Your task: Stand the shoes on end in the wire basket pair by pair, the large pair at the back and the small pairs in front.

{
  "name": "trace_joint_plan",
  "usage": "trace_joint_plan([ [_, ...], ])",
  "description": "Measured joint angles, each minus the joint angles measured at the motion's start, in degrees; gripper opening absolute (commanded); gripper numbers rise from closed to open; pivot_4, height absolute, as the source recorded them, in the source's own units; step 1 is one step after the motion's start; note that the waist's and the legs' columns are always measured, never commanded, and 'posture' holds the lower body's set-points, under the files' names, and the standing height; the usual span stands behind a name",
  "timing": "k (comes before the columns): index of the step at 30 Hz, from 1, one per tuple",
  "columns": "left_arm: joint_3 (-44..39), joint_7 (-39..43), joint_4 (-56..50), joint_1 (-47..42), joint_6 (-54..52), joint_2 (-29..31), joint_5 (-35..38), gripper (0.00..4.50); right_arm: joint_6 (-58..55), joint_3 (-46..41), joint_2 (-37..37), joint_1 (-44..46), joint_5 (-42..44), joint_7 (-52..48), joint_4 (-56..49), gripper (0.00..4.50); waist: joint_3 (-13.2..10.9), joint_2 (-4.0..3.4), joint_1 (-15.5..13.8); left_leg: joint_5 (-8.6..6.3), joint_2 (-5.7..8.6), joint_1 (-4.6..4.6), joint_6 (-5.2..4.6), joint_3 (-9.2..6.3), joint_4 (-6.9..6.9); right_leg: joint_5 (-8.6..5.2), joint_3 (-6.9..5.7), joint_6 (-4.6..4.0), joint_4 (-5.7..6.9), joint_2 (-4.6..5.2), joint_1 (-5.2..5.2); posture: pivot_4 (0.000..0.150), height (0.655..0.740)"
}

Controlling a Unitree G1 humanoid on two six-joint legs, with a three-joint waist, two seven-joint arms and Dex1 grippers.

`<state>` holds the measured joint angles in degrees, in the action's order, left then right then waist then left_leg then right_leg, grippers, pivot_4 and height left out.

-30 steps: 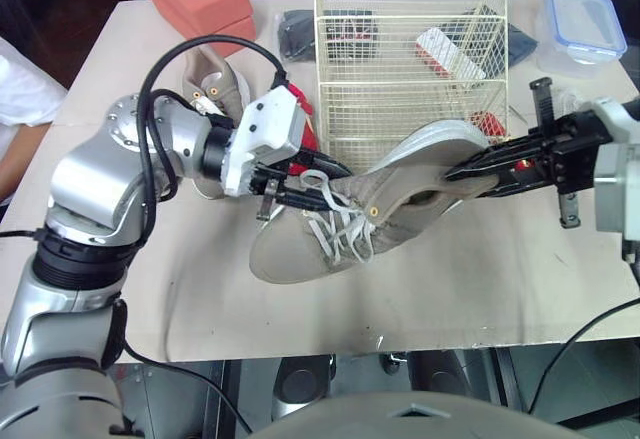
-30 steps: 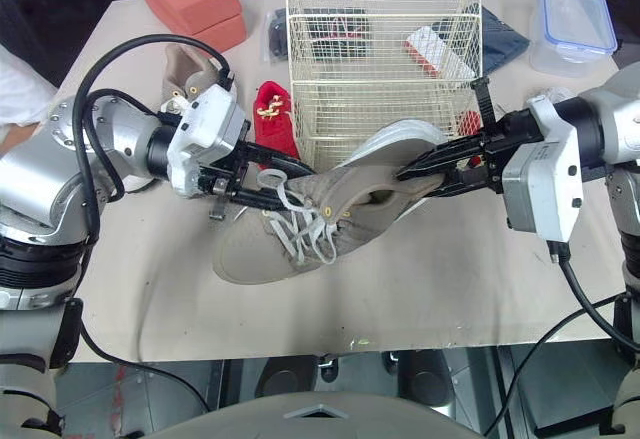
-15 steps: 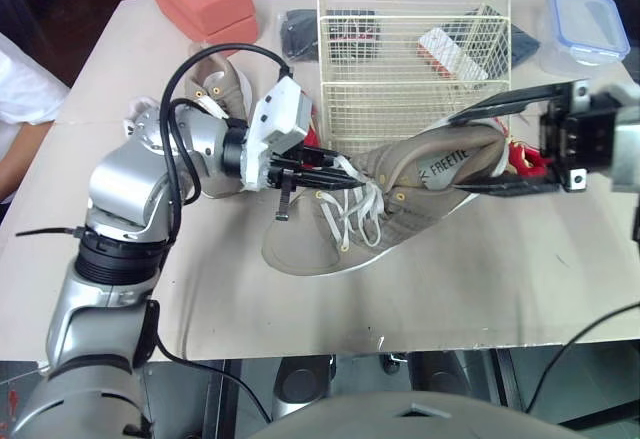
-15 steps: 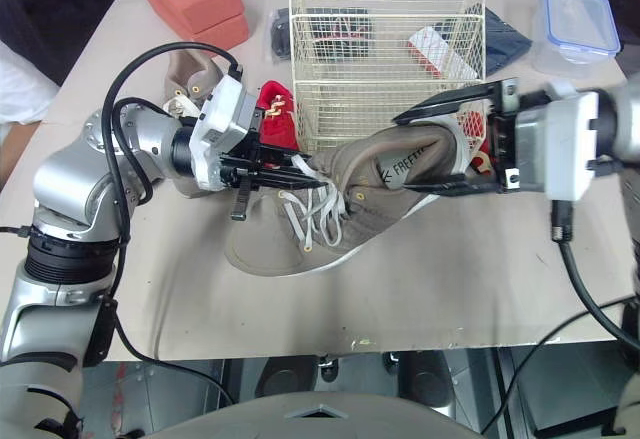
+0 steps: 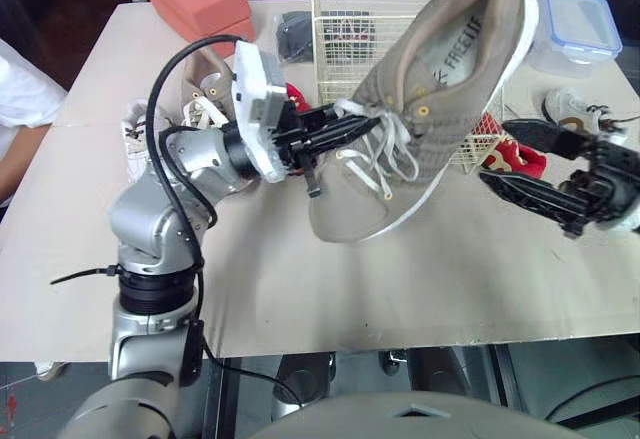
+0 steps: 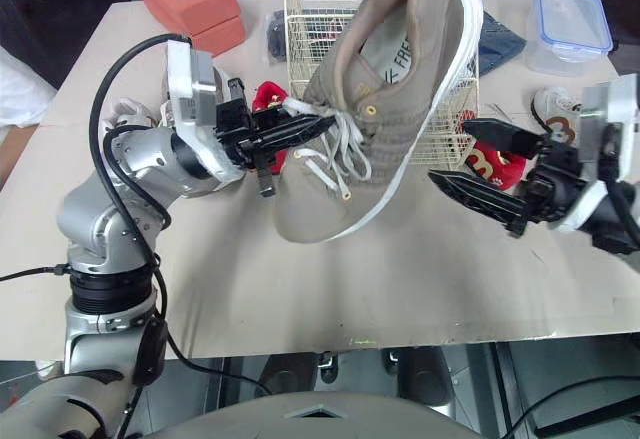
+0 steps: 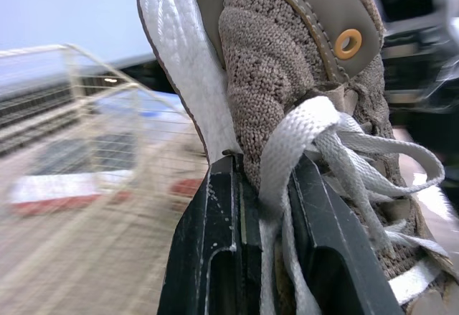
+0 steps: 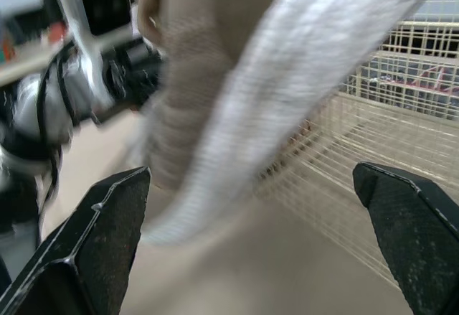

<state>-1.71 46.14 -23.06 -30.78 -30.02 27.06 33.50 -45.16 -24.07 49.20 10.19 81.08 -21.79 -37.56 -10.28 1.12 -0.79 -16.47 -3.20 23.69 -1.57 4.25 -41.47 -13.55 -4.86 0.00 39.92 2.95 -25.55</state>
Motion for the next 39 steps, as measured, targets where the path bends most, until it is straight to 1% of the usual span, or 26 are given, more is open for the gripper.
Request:
trace_joint_plan([
  [1, 1.46, -2.36, -0.01, 1.17, 3.09, -1.92, -3.52, 0.13, 0.96, 2.05, -2.24, 2.66, 2.26, 7.28, -0.81, 4.47, 0.0, 0.01, -0.04, 0.0, 0.03, 0.03, 0.0, 0.0, 0.0, 0.02, 0.0, -0.02, -0.02, 0.03, 0.0, 0.15, 0.686],
  [2, 2.14, -3.02, -0.01, 1.68, 3.87, -2.44, -4.49, 0.13, 1.33, 2.78, -2.88, 3.31, 2.91, 9.58, -1.08, 4.47, 0.01, 0.03, -0.07, 0.0, 0.03, 0.04, 0.0, 0.0, 0.0, 0.02, 0.0, -0.02, -0.03, 0.03, 0.0, 0.15, 0.686],
  [3, 3.46, -3.84, -0.01, 2.88, 5.34, -2.95, -6.39, 0.13, 1.73, 4.54, -3.66, 4.34, 4.66, 14.9, -1.44, 4.47, 0.01, 0.04, -0.12, 0.0, 0.03, 0.09, 0.0, -0.01, 0.0, 0.02, -0.01, -0.03, -0.05, 0.04, -0.02, 0.15, 0.686],
  [4, 4.08, -4.04, -0.01, 3.39, 5.79, -2.98, -7.1, 0.13, 1.81, 5.39, -3.95, 4.73, 5.49, 17.51, -1.54, 4.47, 0.01, 0.04, -0.23, 0.0, 0.03, 0.14, 0.0, -0.02, 0.0, 0.02, -0.03, -0.03, -0.06, 0.05, -0.06, 0.15, 0.686],
  [5, 4.75, -5.03, 0.04, 4.55, 7.43, -3.34, -9.35, 0.13, 2.88, 7.62, -6.33, 6.85, 7.69, 23.43, -1.33, 4.47, 0.02, 0.04, -0.18, 0.0, 0.03, 0.14, 0.0, -0.01, 0.0, 0.02, -0.01, -0.03, -0.08, 0.04, -0.07, 0.15, 0.686],
  [6, 5.32, -6.14, 0.14, 4.93, 8.36, -4.09, -11.1, 0.13, 3.61, 9.19, -8.02, 8.84, 8.71, 27.27, -1.09, 4.47, 0.01, 0.04, -0.15, 0.0, 0.05, 0.17, 0.0, 0.03, 0.0, 0.03, 0.03, -0.03, -0.07, 0.05, -0.11, 0.15, 0.686],
  [10, 6.89, -9.99, 0.15, 5.89, 11.76, -6.82, -15.28, 0.13, 5.21, 13.68, -10.87, 14.75, 9.07, 38.01, -0.37, 4.47, 0.03, 0.06, -0.13, 0.0, 0.04, 0.15, -0.01, 0.01, 0.0, 0.03, 0.0, -0.04, -0.06, 0.05, -0.1, 0.15, 0.686],
  [12, 7.55, -11.63, 0.17, 6.43, 12.94, -7.97, -17.49, 0.13, 6.09, 15.59, -13.17, 15.86, 9.17, 43.41, -0.32, 3.96, 0.03, 0.06, -0.21, 0.0, 0.03, 0.16, -0.01, -0.02, 0.0, 0.02, -0.03, -0.04, -0.05, 0.05, -0.11, 0.15, 0.686],
  [13, 7.99, -12.19, 0.17, 6.54, 13.3, -8.3, -18.24, 0.13, 6.53, 16.17, -13.65, 16.05, 9.15, 45.26, -0.31, 3.77, 0.03, 0.06, -0.21, 0.0, 0.03, 0.17, -0.02, -0.01, 0.0, 0.02, -0.03, -0.04, -0.05, 0.05, -0.11, 0.15, 0.686],
  [16, 9.18, -13.93, 0.39, 6.8, 15.18, -9.46, -21.16, 0.13, 8.02, 17.44, -15.99, 16.44, 8.88, 53.04, -0.34, 2.45, 0.03, 0.06, -0.14, -0.01, 0.03, 0.17, -0.03, 0.04, -0.01, 0.03, 0.01, -0.03, -0.05, 0.06, -0.11, 0.15, 0.686],
  [19, 9.74, -14.64, 0.57, 7.23, 16.12, -10.35, -22.41, 0.13, 8.83, 18.2, -16.64, 16.6, 8.07, 57.29, -0.71, 0.94, 0.04, 0.04, -0.13, -0.02, 0.03, 0.15, -0.04, 0.02, -0.01, 0.02, 0.0, -0.03, -0.04, 0.05, -0.11, 0.15, 0.686],
  [20, 9.93, -14.9, 0.57, 7.41, 16.28, -10.72, -22.62, 0.13, 9.12, 18.33, -16.71, 16.61, 7.77, 58.19, -0.88, 0.48, 0.04, 0.05, -0.13, -0.03, 0.03, 0.15, -0.06, 0.02, -0.01, 0.02, 0.0, -0.03, -0.04, 0.05, -0.11, 0.15, 0.686],
  [21, 10.17, -15.18, 0.57, 7.46, 16.36, -11.14, -22.74, 0.13, 9.21, 18.41, -16.72, 16.61, 7.2, 59.14, -0.93, 0.13, 0.05, 0.06, -0.13, -0.04, 0.03, 0.15, -0.08, 0.02, -0.01, 0.02, 0.0, -0.03, -0.04, 0.05, -0.1, 0.15, 0.686],
  [22, 10.18, -15.27, 0.57, 7.46, 16.36, -11.58, -22.71, 0.13, 9.23, 18.49, -16.7, 16.6, 6.81, 59.83, -0.93, 0.05, 0.05, 0.06, -0.11, -0.05, 0.03, 0.15, -0.1, 0.03, -0.01, 0.02, 0.0, -0.02, -0.04, 0.05, -0.1, 0.15, 0.686],
  [24, 10.0, -15.3, 0.57, 7.46, 15.88, -12.17, -21.93, 0.13, 9.19, 18.6, -16.5, 16.62, 6.44, 60.22, -1.16, 0.05, 0.05, 0.05, -0.07, -0.09, 0.02, 0.14, -0.18, 0.02, -0.01, 0.02, 0.0, -0.02, -0.03, 0.05, -0.1, 0.15, 0.686],
  [26, 9.37, -15.08, 0.57, 7.45, 15.09, -12.41, -20.36, 1.17, 8.97, 18.87, -16.12, 17.43, 6.52, 60.58, -1.14, 0.0, 0.05, 0.05, -0.01, -0.09, 0.01, 0.14, -0.18, 0.02, 0.0, 0.02, -0.01, -0.02, -0.02, 0.02, -0.11, 0.15, 0.686],
  [28, 8.62, -14.13, 0.55, 7.38, 14.55, -12.09, -18.25, 2.02, 8.61, 19.02, -15.29, 18.42, 7.18, 60.92, -0.69, 0.0, 0.05, 0.05, 0.05, -0.09, 0.01, 0.14, -0.17, 0.03, 0.0, 0.02, 0.01, -0.02, -0.03, 0.01, -0.12, 0.15, 0.686],
  [29, 8.33, -13.23, 0.55, 7.28, 14.01, -11.87, -16.58, 2.54, 8.14, 19.09, -14.62, 19.31, 8.04, 61.01, -0.19, 0.0, 0.05, 0.05, 0.05, -0.08, 0.01, 0.15, -0.16, 0.03, 0.0, 0.02, 0.01, -0.02, -0.03, 0.0, -0.14, 0.15, 0.686],
  [30, 8.28, -12.72, 0.55, 7.19, 13.86, -11.72, -15.77, 2.95, 7.88, 19.15, -14.28, 19.84, 8.58, 61.01, -0.03, 0.0, 0.05, 0.05, 0.05, -0.08, 0.0, 0.16, -0.16, 0.03, 0.0, 0.02, 0.01, -0.03, -0.04, 0.0, -0.14, 0.15, 0.686],
  [31, 7.98, -11.81, 0.54, 7.02, 13.51, -11.58, -14.18, 3.49, 7.76, 19.2, -13.86, 20.81, 9.78, 61.08, 0.17, 0.0, 0.05, 0.05, 0.05, -0.08, 0.0, 0.17, -0.16, 0.03, 0.0, 0.02, 0.01, -0.03, -0.04, -0.01, -0.15, 0.15, 0.686],
  [32, 7.7, -11.24, 0.5, 6.82, 13.36, -11.46, -13.23, 3.92, 7.78, 19.19, -13.58, 21.69, 10.62, 61.16, 0.25, 0.0, 0.05, 0.05, 0.04, -0.08, 0.0, 0.17, -0.16, 0.02, 0.0, 0.02, 0.01, -0.03, -0.04, -0.01, -0.15, 0.15, 0.686],
  [33, 7.21, -10.5, 0.24, 6.49, 13.07, -11.18, -11.84, 4.48, 7.85, 19.17, -13.25, 23.32, 12.01, 61.54, 0.34, 0.0, 0.05, 0.05, 0.05, -0.08, 0.0, 0.17, -0.16, 0.02, 0.0, 0.02, 0.01, -0.03, -0.05, -0.02, -0.16, 0.15, 0.686],
  [37, 5.02, -8.88, -2.09, 6.6, 12.22, -10.41, -6.95, 4.48, 8.82, 18.89, -12.58, 27.71, 16.31, 64.15, 1.89, 0.0, 0.05, 0.05, 0.01, -0.08, 0.01, 0.18, -0.15, 0.03, 0.0, 0.03, 0.01, -0.03, -0.06, -0.01, -0.15, 0.15, 0.686],
  [39, 4.05, -7.61, -3.3, 7.26, 11.49, -9.1, -4.4, 4.48, 9.81, 18.51, -12.6, 30.19, 17.39, 65.21, 3.33, 0.0, 0.05, 0.05, 0.02, -0.04, 0.01, 0.17, -0.09, 0.03, 0.0, 0.03, 0.02, -0.03, -0.06, -0.01, -0.15, 0.15, 0.686],
])
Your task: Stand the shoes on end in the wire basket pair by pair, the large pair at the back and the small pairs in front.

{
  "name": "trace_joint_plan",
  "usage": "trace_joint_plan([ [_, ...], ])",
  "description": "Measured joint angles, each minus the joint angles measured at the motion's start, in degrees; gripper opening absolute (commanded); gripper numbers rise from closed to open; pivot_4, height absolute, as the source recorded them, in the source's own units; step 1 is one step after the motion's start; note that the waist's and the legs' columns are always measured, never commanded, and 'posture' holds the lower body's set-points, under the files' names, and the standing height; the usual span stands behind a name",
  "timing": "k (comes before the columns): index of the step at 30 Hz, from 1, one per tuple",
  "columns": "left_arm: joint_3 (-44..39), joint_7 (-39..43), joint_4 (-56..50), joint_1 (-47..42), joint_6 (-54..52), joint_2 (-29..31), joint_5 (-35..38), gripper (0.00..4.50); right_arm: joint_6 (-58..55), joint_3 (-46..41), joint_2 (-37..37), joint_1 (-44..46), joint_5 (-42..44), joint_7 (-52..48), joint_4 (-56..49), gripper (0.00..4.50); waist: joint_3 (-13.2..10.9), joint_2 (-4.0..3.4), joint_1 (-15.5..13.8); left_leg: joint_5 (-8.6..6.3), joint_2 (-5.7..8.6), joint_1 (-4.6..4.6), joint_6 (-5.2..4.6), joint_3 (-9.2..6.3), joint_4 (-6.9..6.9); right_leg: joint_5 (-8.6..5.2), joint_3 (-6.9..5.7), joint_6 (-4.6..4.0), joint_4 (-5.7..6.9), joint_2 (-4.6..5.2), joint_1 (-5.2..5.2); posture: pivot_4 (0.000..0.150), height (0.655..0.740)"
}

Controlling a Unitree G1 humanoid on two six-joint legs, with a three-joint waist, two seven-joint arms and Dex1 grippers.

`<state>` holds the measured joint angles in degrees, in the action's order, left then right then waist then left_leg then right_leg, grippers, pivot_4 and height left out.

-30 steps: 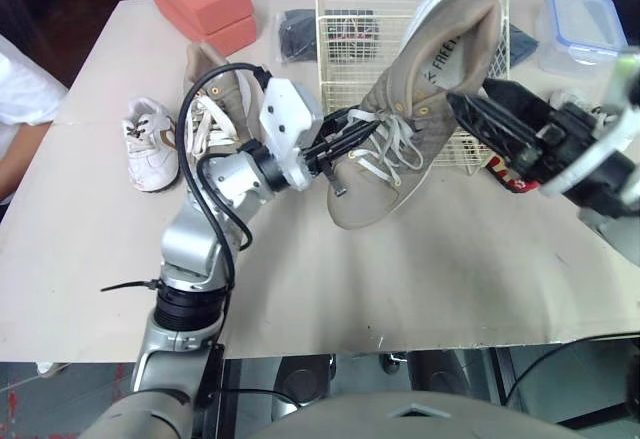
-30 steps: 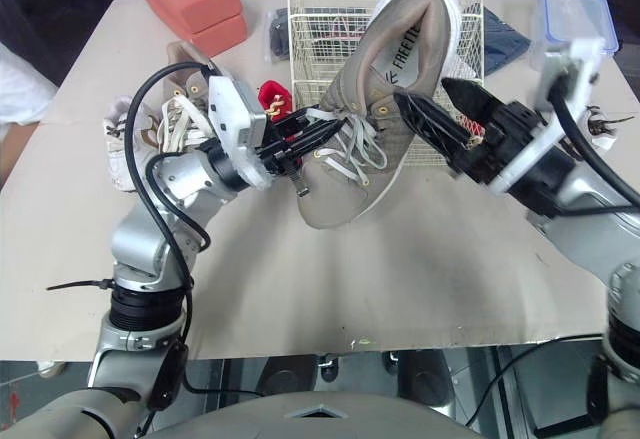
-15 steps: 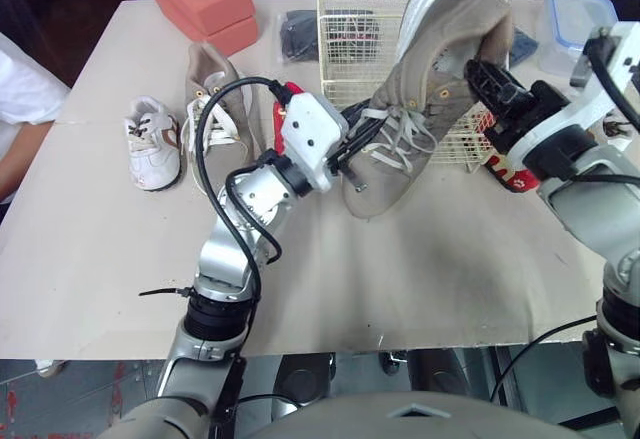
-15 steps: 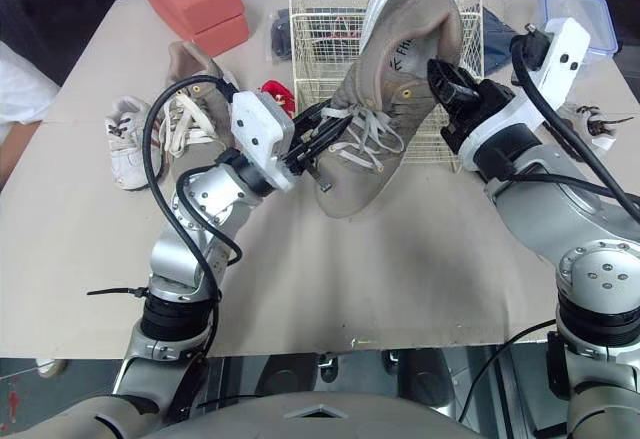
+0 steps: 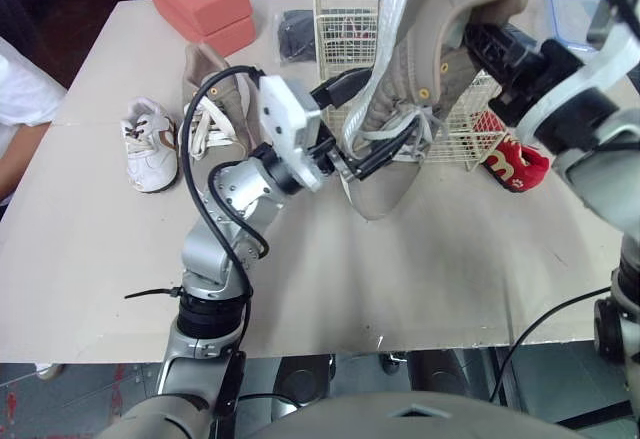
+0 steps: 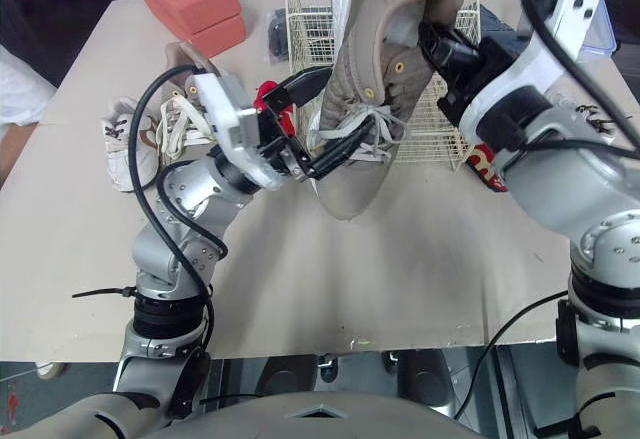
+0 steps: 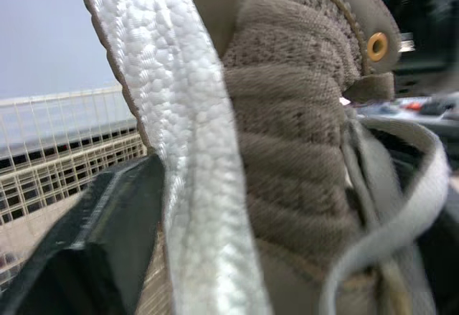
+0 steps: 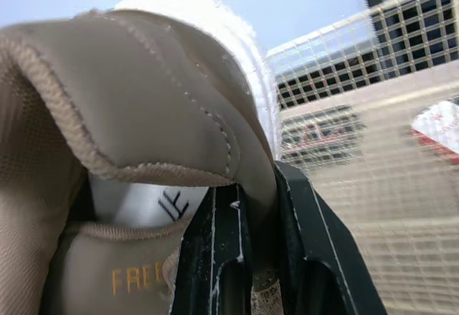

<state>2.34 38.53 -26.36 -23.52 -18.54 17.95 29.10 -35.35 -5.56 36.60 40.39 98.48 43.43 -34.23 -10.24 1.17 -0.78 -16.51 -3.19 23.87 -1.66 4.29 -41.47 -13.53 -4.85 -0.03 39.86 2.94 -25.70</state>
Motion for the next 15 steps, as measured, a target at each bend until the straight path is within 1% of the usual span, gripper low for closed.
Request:
trace_joint_plan([
  [3, -2.03, 1.24, -0.56, 0.83, -1.26, 2.06, 3.06, 4.48, 1.76, -1.13, -0.91, 3.7, -1.4, -0.1, 3.4, 0.0, 0.0, 0.0, -0.01, 0.0, 0.0, 0.0, 0.0, -0.01, 0.0, 0.0, -0.01, 0.0, 0.01, -0.01, 0.0, 0.15, 0.686],
  [6, -3.38, 2.0, -0.54, 0.87, -2.86, 5.72, 4.16, 4.48, 4.34, -2.39, -1.79, 7.38, -8.21, -2.39, 7.96, 0.0, 0.0, -0.01, 0.0, 0.0, -0.01, -0.01, -0.01, -0.01, 0.01, 0.0, -0.01, 0.0, 0.0, -0.02, 0.0, 0.15, 0.686],
  [9, -5.64, 2.41, -0.48, -0.01, -4.94, 8.77, 5.86, 4.48, 8.46, -3.93, -5.01, 10.47, -16.82, -5.77, 14.26, 0.0, -0.01, -0.02, -0.03, 0.0, -0.01, 0.0, 0.0, 0.0, 0.02, 0.0, -0.01, 0.0, -0.01, -0.02, -0.01, 0.15, 0.686],
  [10, -6.96, 2.05, -0.55, -0.69, -6.09, 9.63, 7.1, 4.48, 10.33, -3.91, -6.18, 11.97, -20.87, -7.57, 17.34, 0.0, -0.01, -0.02, 0.02, 0.0, 0.0, 0.0, 0.01, 0.01, 0.02, 0.0, 0.0, 0.0, -0.01, -0.02, -0.02, 0.15, 0.686],
  [12, -9.45, 0.2, -1.03, -2.6, -8.96, 11.1, 9.72, 4.48, 14.5, -4.14, -8.01, 15.29, -28.95, -11.53, 23.78, 0.0, -0.02, -0.04, 0.03, 0.01, 0.0, 0.01, 0.01, 0.02, 0.04, 0.0, 0.02, 0.0, -0.01, -0.02, -0.05, 0.15, 0.686],
  [15, -12.24, -2.35, -2.69, -3.49, -13.07, 13.0, 13.94, 4.48, 19.4, -5.03, -9.81, 18.21, -37.97, -16.48, 29.61, 0.0, -0.02, -0.05, 0.04, 0.04, -0.02, 0.02, 0.07, 0.04, 0.16, 0.0, 0.03, 0.0, -0.06, 0.01, -0.08, 0.15, 0.686],
])
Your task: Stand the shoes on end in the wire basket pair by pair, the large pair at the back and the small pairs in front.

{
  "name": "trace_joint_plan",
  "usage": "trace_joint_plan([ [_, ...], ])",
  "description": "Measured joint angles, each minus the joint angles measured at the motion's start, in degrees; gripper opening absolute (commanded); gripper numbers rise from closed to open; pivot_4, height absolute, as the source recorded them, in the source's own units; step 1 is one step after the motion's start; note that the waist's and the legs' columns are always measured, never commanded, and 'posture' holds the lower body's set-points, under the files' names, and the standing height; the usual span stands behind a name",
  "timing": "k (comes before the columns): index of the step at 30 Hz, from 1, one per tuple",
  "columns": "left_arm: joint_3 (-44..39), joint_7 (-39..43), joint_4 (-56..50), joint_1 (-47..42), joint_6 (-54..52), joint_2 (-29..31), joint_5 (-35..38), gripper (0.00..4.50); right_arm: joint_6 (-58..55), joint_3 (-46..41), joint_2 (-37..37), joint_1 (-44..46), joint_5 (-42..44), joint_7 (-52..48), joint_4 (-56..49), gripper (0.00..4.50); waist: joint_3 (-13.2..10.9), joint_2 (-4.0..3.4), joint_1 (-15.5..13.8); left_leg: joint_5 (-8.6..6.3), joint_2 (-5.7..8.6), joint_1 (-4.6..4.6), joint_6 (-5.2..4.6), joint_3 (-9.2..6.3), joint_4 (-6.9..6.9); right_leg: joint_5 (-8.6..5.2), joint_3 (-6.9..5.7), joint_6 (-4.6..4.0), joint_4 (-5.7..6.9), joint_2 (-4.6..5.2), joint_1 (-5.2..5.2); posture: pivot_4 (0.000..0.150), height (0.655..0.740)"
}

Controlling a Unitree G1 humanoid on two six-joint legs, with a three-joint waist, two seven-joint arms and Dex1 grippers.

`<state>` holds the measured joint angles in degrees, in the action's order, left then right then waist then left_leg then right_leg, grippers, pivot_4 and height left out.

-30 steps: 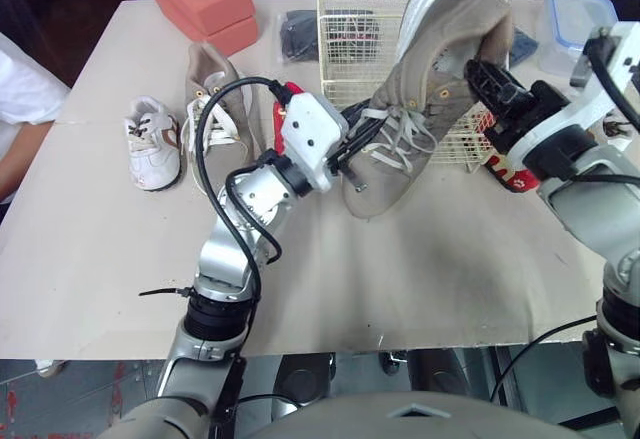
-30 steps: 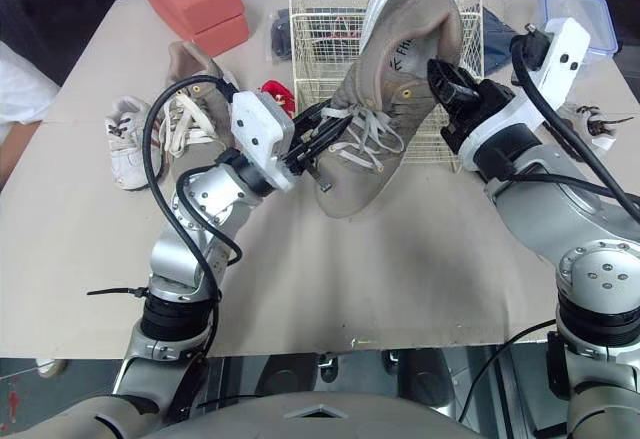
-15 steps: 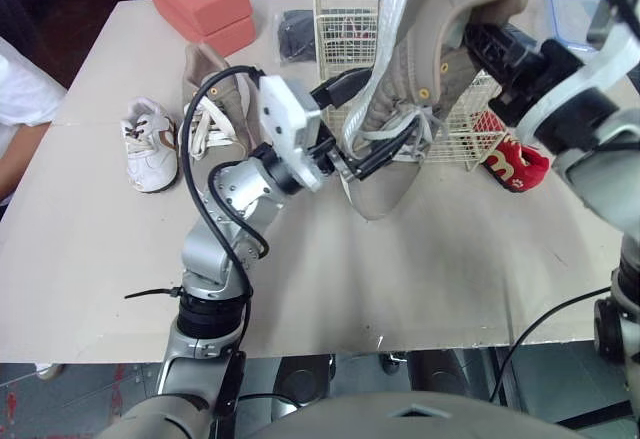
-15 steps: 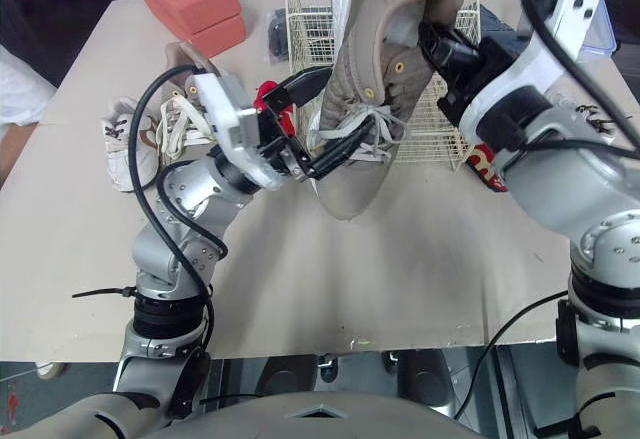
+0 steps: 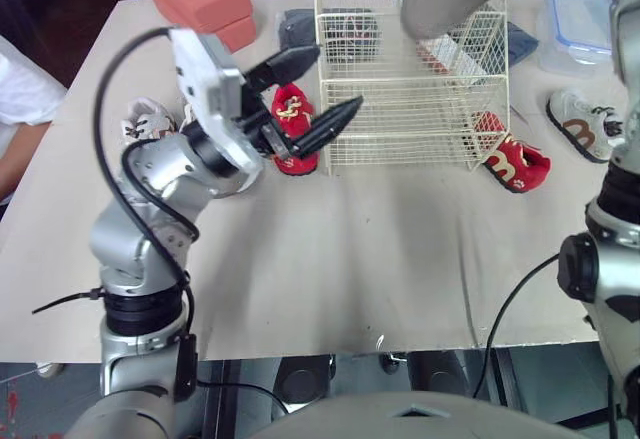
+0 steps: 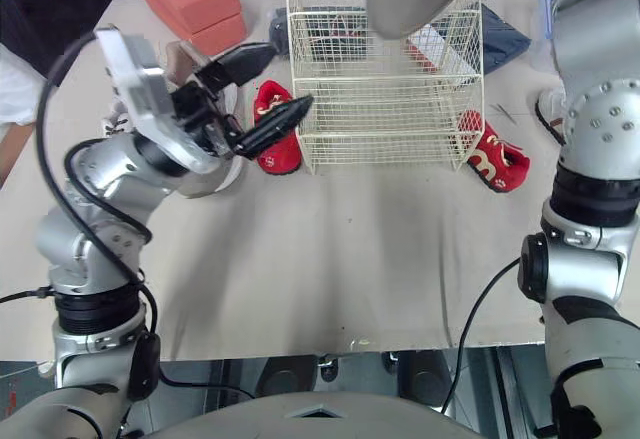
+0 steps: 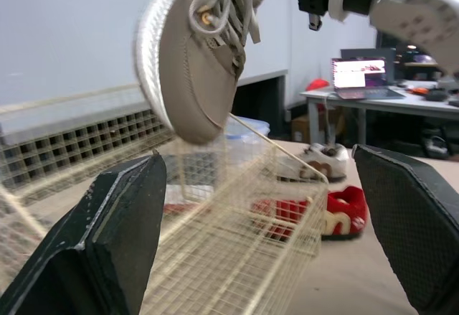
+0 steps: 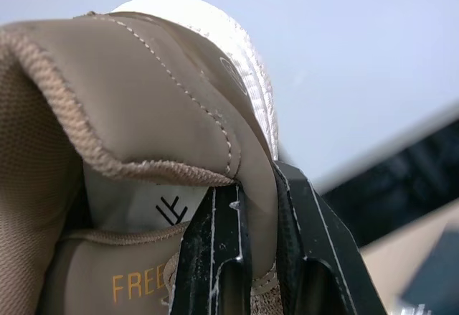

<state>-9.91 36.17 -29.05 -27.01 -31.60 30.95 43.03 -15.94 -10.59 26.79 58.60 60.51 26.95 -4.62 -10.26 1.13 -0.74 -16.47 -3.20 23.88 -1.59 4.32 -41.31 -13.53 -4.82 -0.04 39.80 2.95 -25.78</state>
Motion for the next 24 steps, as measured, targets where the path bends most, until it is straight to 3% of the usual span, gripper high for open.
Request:
trace_joint_plan([
  [5, -3.58, -6.46, -2.5, -1.58, -4.89, 1.15, 5.73, 4.48, 5.88, -0.38, -5.77, 7.21, -11.28, -5.2, 8.76, 0.0, -0.04, -0.06, 0.54, 0.01, -0.01, 0.13, 0.02, 0.06, 0.08, 0.0, 0.02, -0.01, 0.04, 0.06, -0.22, 0.15, 0.686],
  [11, -4.72, -11.8, -4.76, -1.59, -6.9, 2.6, 7.0, 4.48, 11.3, -0.52, -8.69, 10.2, -22.11, -11.34, 16.41, 0.0, -0.04, -0.06, 0.44, 0.01, 0.03, 0.13, 0.01, 0.08, 0.04, 0.01, 0.03, -0.01, 0.07, 0.09, -0.21, 0.15, 0.686],
  [18, -5.31, -13.5, -5.91, -1.56, -6.91, 4.29, 7.34, 4.48, 7.85, 4.02, -9.01, 6.75, -34.5, -15.19, 17.68, 0.0, -0.04, -0.07, 0.45, 0.01, 0.01, 0.13, 0.03, 0.07, 0.05, 0.01, 0.02, -0.02, 0.08, 0.08, -0.22, 0.15, 0.686],
  [24, -5.3, -13.77, -6.16, -1.42, -6.9, 4.7, 7.77, 4.48, 3.23, 3.2, -12.58, 0.66, -38.09, -12.42, 15.62, 0.0, -0.04, -0.07, 0.07, 0.02, 0.02, 0.13, 0.04, 0.05, 0.02, 0.01, -0.02, -0.02, 0.11, 0.11, -0.21, 0.15, 0.686],
])
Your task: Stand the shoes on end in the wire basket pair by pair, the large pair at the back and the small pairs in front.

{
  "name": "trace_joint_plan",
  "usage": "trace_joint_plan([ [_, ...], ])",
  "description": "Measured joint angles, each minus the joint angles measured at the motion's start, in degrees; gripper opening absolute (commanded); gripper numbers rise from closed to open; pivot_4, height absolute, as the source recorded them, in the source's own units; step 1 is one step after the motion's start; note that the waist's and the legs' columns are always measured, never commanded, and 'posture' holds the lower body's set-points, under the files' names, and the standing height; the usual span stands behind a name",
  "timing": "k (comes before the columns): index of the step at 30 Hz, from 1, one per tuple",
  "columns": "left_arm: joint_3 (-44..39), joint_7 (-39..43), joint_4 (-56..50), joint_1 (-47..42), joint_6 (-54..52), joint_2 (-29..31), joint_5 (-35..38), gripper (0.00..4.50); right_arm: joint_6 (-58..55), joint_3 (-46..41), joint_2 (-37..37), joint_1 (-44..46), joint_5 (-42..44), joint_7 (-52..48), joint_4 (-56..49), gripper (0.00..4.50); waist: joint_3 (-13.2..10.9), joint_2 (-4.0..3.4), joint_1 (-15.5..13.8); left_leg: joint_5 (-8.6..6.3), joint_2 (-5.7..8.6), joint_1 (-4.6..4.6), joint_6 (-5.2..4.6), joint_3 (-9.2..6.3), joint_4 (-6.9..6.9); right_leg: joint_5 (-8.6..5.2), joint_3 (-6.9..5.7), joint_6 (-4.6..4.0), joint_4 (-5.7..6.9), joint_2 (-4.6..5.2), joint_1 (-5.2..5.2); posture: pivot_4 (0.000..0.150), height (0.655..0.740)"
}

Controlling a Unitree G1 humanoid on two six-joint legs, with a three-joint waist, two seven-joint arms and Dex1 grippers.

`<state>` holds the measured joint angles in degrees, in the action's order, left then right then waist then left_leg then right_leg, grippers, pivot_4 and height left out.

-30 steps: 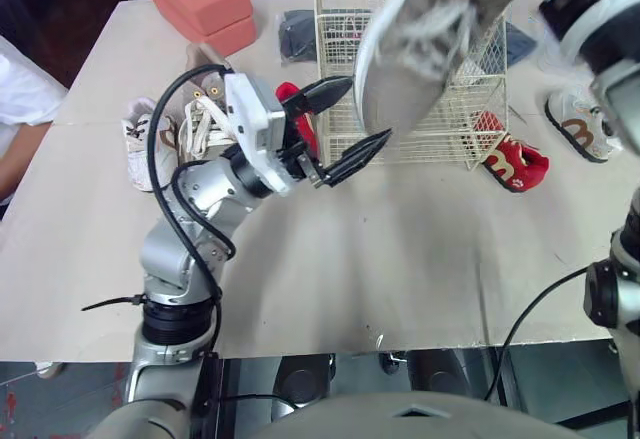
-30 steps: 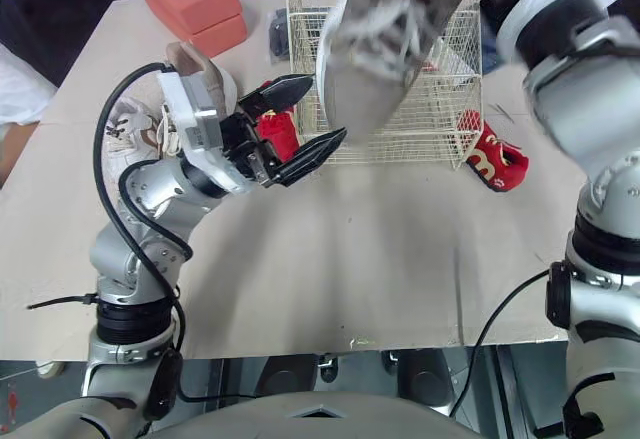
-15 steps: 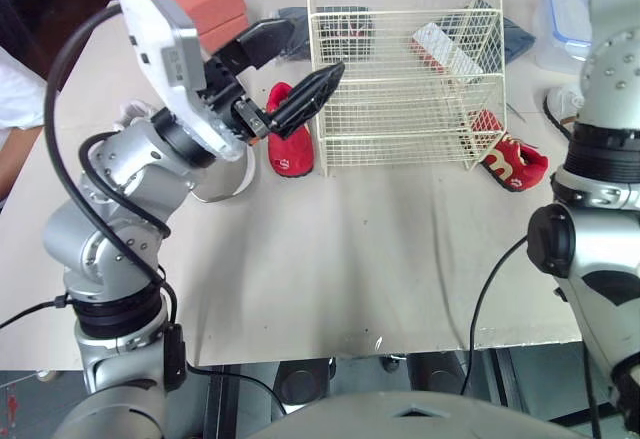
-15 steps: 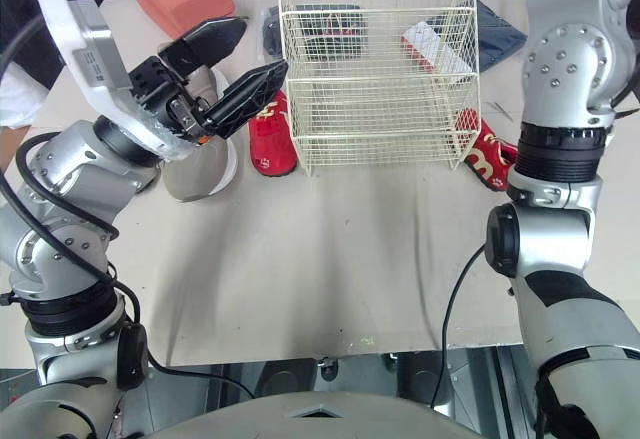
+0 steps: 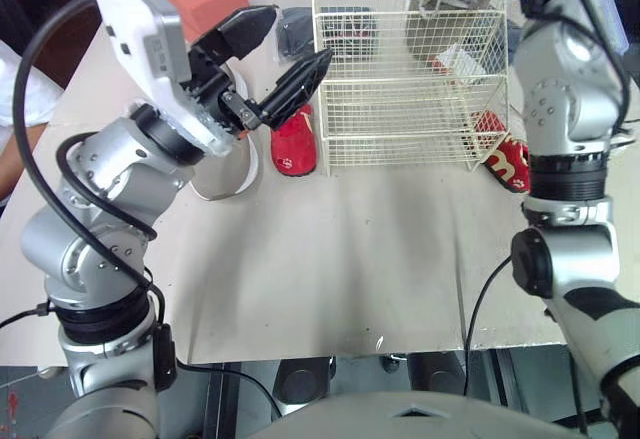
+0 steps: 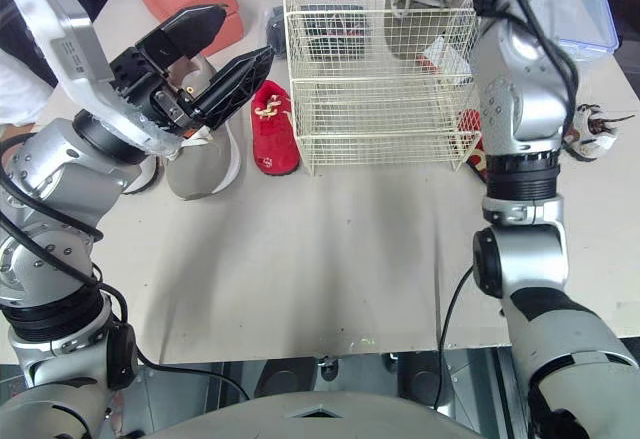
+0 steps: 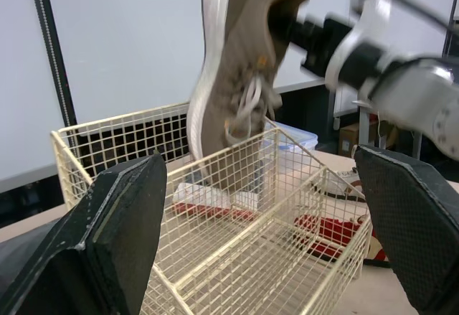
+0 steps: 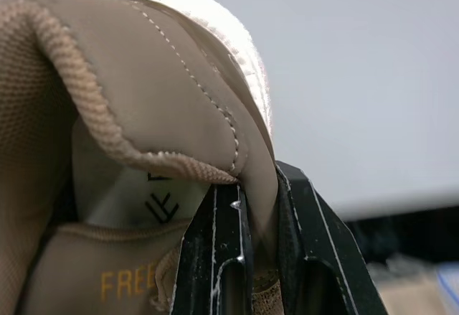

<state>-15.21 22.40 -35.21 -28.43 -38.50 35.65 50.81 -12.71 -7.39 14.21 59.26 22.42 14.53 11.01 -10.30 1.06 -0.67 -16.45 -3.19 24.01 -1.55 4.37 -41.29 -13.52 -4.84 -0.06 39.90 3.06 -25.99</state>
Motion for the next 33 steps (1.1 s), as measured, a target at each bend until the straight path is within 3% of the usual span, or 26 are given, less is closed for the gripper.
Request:
trace_joint_plan([
  [11, 1.06, 1.39, 1.12, -0.09, 0.18, 0.49, -0.23, 4.48, -7.65, -2.65, -3.02, -5.72, -1.77, 3.47, -7.36, 0.0, 0.01, 0.01, -0.23, 0.0, 0.03, 0.05, 0.0, -0.11, -0.01, 0.0, -0.14, 0.0, -0.04, 0.0, 0.03, 0.15, 0.686],
  [14, 2.15, 1.91, 1.82, -0.32, 0.43, 0.46, -0.73, 4.5, -8.39, -2.66, -3.06, -5.88, -2.67, 3.3, -7.74, 1.06, 0.01, 0.01, -0.21, 0.0, 0.04, 0.05, 0.0, -0.12, -0.01, 0.0, -0.15, 0.0, -0.05, 0.0, 0.04, 0.15, 0.686],
  [21, 2.32, 3.04, 2.51, -0.49, 1.39, 0.28, -1.92, 4.5, -7.85, -3.2, -2.8, -6.53, -5.23, 1.47, -7.74, 4.43, 0.0, 0.0, 0.05, 0.0, 0.03, 0.02, 0.0, -0.09, -0.01, 0.0, -0.09, 0.0, -0.01, -0.04, 0.03, 0.15, 0.686],
  [33, 2.31, 4.91, 2.83, 0.59, 1.62, 0.36, -2.61, 4.5, -10.86, -3.48, -2.09, -11.13, -6.93, -1.76, -14.12, 4.43, 0.0, 0.0, -0.06, 0.0, 0.03, 0.05, 0.0, -0.09, -0.01, 0.0, -0.1, 0.0, -0.04, -0.02, 0.03, 0.15, 0.686],
])
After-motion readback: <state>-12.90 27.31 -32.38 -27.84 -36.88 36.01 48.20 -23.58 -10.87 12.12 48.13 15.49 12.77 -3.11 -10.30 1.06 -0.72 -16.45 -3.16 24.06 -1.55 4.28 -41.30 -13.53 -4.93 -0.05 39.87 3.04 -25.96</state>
